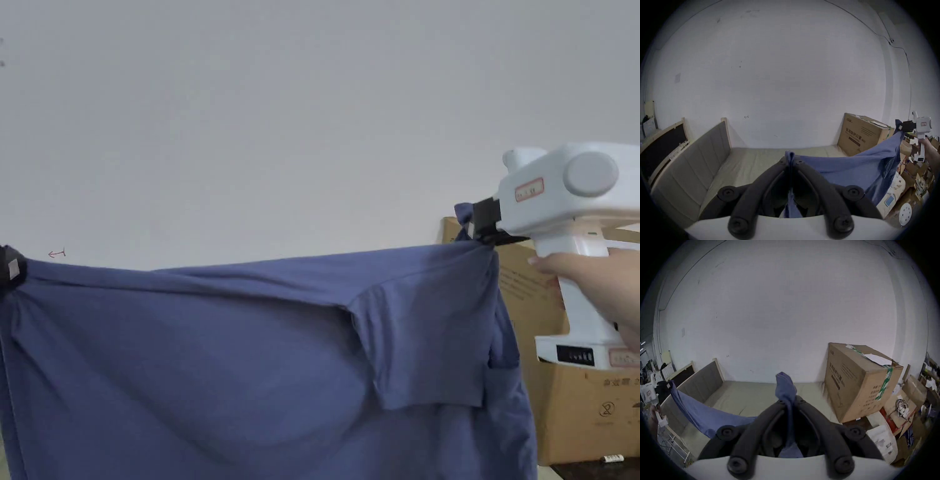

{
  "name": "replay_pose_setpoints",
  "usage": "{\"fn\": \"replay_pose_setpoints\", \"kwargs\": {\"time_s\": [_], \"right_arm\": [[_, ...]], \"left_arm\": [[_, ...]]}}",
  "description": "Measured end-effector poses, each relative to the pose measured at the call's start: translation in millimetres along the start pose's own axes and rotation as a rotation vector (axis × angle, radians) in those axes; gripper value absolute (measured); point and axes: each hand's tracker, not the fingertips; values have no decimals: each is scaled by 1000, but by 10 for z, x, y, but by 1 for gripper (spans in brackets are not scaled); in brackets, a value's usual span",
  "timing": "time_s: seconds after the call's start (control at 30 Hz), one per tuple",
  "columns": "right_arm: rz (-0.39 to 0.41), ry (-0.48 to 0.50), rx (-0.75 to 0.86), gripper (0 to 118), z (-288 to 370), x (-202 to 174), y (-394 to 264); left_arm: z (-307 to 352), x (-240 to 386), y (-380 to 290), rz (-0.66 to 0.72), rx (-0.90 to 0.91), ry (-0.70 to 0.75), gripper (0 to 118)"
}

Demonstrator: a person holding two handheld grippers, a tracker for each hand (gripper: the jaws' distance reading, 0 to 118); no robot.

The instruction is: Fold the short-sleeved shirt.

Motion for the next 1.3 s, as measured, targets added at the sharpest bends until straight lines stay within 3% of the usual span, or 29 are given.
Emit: {"fn": "replay_pose_setpoints", "kwargs": {"time_s": [0.53,0.67,0.77,1.0,1.07,1.17,1.3], "right_arm": [[-27,-11,16,3,-1664,-323,143],[-3,1,-1,3,-1941,-399,-149],[-18,20,-66,3,-2129,-378,-676],[-16,46,-426,3,-2343,5,-2792],[-67,81,-523,3,-2192,165,-3364],[-156,56,-600,3,-1707,377,-4083],[-208,22,-658,3,-881,643,-4629]], "left_arm": [[-1102,-307,157,39,200,217,2],[-1223,-513,-86,95,113,209,2],[-1268,-664,-535,95,-10,173,2],[-736,-513,-2320,74,-392,37,2],[-594,-524,-2846,104,-502,0,2],[-134,-426,-3426,217,-601,-43,2],[587,-351,-3819,206,-587,-47,2]]}}
